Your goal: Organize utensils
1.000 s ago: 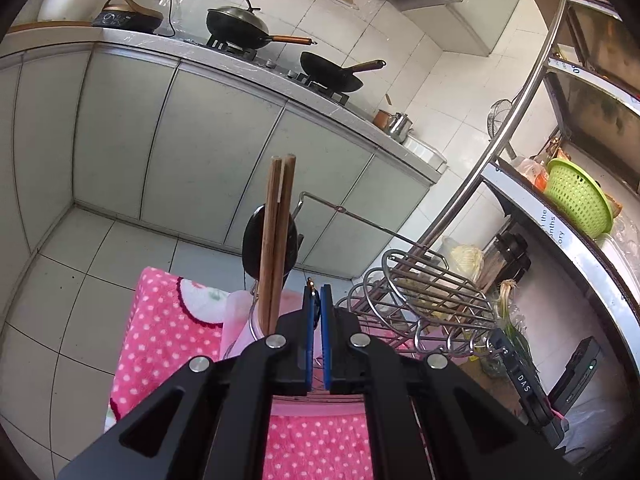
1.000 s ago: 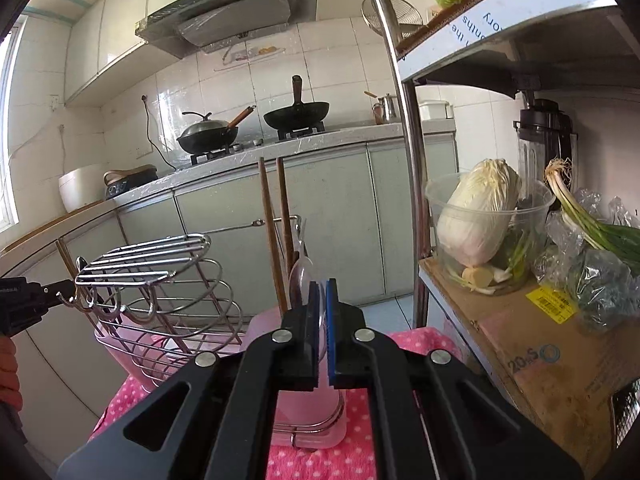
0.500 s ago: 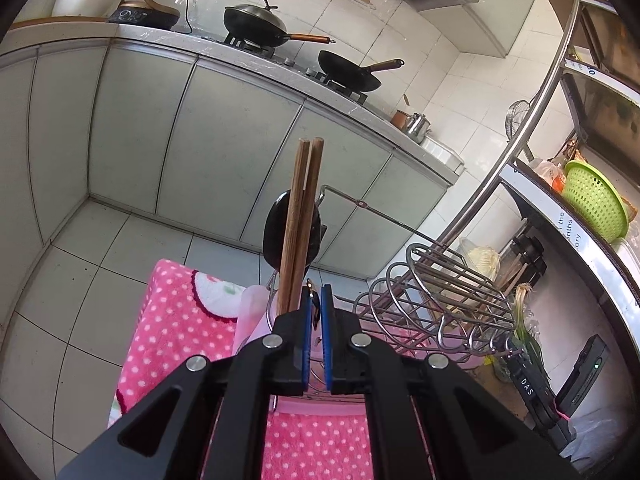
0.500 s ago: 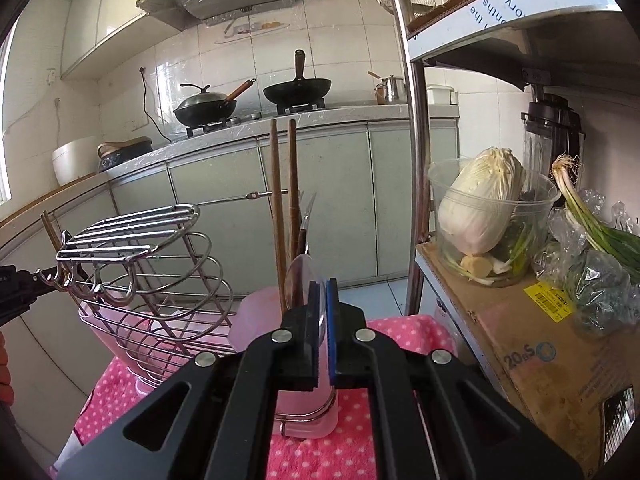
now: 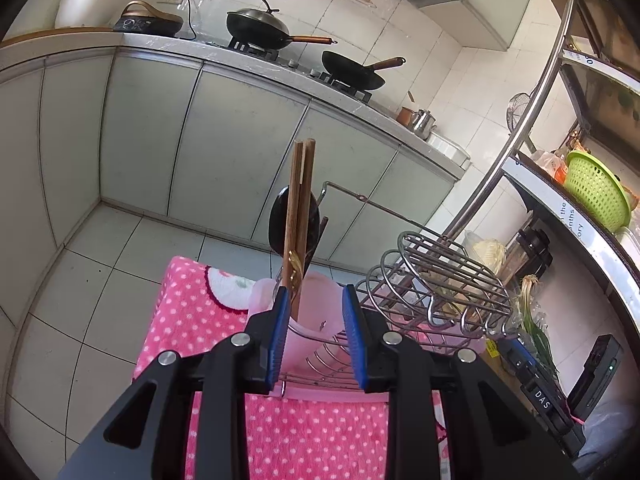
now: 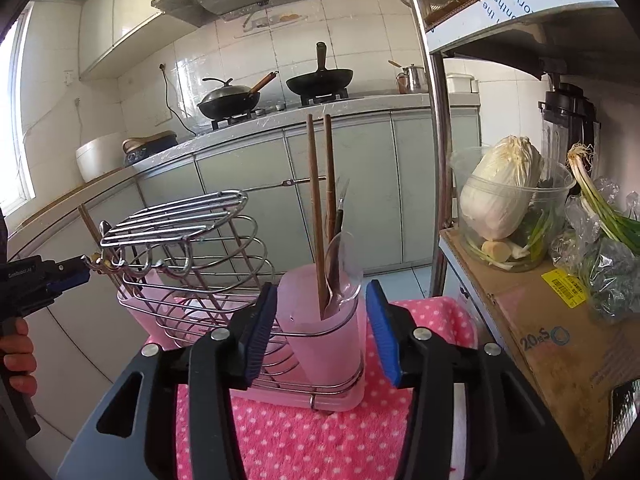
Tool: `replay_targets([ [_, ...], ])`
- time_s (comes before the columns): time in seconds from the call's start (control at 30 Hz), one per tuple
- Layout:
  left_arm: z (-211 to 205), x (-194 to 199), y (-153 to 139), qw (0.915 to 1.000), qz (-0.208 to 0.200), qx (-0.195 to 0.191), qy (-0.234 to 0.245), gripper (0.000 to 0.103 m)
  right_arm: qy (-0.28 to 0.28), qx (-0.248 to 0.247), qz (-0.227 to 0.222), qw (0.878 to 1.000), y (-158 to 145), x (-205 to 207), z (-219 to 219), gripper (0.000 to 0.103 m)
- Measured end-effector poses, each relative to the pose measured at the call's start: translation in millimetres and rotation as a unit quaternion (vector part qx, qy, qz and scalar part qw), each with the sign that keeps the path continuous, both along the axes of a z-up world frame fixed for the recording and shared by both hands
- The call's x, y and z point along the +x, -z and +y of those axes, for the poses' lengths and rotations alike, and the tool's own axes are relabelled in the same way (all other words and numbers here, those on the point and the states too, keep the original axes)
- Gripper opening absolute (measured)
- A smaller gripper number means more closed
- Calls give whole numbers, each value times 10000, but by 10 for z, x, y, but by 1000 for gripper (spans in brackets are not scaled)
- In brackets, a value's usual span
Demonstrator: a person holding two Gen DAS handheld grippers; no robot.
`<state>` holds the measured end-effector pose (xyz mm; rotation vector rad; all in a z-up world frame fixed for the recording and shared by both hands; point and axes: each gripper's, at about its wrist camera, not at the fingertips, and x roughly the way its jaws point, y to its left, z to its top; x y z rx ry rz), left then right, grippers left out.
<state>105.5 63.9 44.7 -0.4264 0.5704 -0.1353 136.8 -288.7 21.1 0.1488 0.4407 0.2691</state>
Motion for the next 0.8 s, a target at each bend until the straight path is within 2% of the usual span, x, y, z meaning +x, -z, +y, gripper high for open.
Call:
replay_targets([
  [0.43, -131, -335, -40, 9997, -1, 225, 40, 28, -142, 28, 4, 9999, -62, -379, 112, 56],
  [0.5, -151, -387, -42, 9995, -33, 298, 12, 28, -140, 42, 16, 9999, -66, -436, 122, 59],
  [0.63, -224, -531, -74, 9981, -211, 555, -144, 28, -80, 104, 91, 9999, -68, -518, 121, 66],
  [0.8, -384, -714, -105, 9924, -450, 1100, -304, 28, -77, 150, 168, 9997, -62, -594, 136, 69],
])
